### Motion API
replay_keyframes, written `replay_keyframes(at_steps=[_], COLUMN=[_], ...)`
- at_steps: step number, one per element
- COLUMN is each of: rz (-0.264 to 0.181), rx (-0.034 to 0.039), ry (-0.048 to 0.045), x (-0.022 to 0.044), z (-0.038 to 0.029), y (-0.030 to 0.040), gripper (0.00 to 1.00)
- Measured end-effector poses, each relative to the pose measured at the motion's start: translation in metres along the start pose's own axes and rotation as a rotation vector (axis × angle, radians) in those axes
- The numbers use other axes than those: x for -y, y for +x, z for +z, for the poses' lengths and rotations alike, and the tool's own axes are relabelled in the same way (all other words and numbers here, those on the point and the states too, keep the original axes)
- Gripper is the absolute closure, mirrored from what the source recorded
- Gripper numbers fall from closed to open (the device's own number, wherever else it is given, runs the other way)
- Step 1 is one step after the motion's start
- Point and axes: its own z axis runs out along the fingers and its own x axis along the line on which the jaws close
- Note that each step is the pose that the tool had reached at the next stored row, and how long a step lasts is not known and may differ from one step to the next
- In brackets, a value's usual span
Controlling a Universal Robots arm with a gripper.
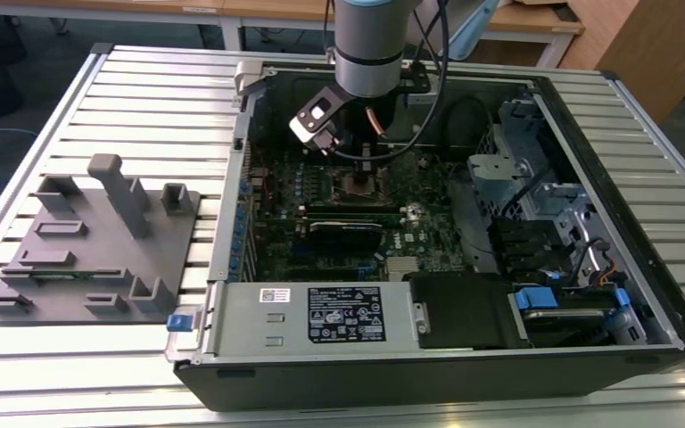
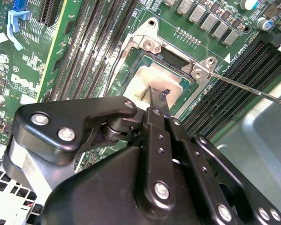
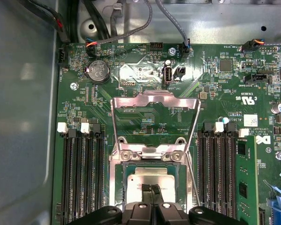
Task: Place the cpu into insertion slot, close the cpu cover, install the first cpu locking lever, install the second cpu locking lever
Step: 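Place the cpu into insertion slot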
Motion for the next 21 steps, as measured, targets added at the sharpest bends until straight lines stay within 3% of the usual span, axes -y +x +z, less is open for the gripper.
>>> replay_keyframes(at_steps=[8, 9, 11, 15, 21], rz=[0.0, 0.0, 0.0, 0.0, 0.002], rx=[0.0008, 0.0005, 0.0008, 0.0012, 0.0017], ry=[0.0002, 0.0058, 0.0274, 0.0332, 0.0333], x=[0.0001, 0.0001, -0.0001, -0.0002, -0.0022], z=[0.0012, 0.0014, 0.0015, 0.0014, 0.0016], y=[0.0, 0.0, 0.0, 0.0, -0.0001], gripper=[0.9, 0.9, 0.9, 0.9, 0.9])
